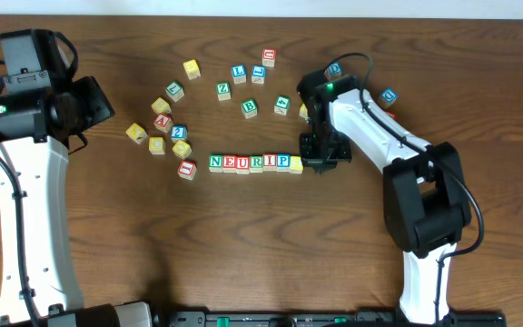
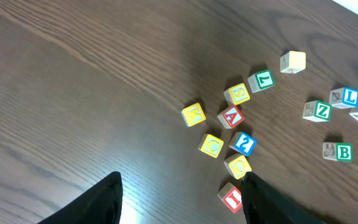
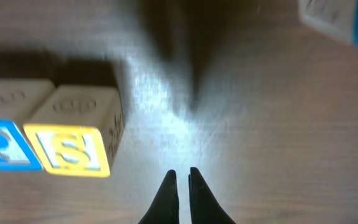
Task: Spell out NEURIPS
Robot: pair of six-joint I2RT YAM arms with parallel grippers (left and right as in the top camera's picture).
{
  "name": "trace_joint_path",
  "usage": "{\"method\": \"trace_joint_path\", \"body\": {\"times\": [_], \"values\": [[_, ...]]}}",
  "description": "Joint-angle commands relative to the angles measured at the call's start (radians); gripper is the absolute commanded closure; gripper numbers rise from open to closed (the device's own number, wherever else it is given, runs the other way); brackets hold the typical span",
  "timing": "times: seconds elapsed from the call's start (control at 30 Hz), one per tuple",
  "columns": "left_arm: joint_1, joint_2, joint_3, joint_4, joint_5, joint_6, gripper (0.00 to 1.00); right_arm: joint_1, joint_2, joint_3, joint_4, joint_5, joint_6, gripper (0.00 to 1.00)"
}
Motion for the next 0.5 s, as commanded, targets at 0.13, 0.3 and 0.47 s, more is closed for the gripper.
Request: {"method": "trace_joint_path", "body": {"times": [0.13,0.3,0.47], "values": [[0.003,0.01,0.014,0.001,-0.01,0.02,0.4,0.058,-0.019,-0.005,-0.041,-0.017,0.018,0.98],[0.003,0.01,0.014,0.001,-0.01,0.02,0.4,0.1,-0.019,-0.005,-0.025,-0.016,0.018,0.98],[0.003,0.01,0.014,0.001,-0.01,0.02,0.4,0.129,-0.019,-0.005,0.013,0.004,0.041,0.98]]}}
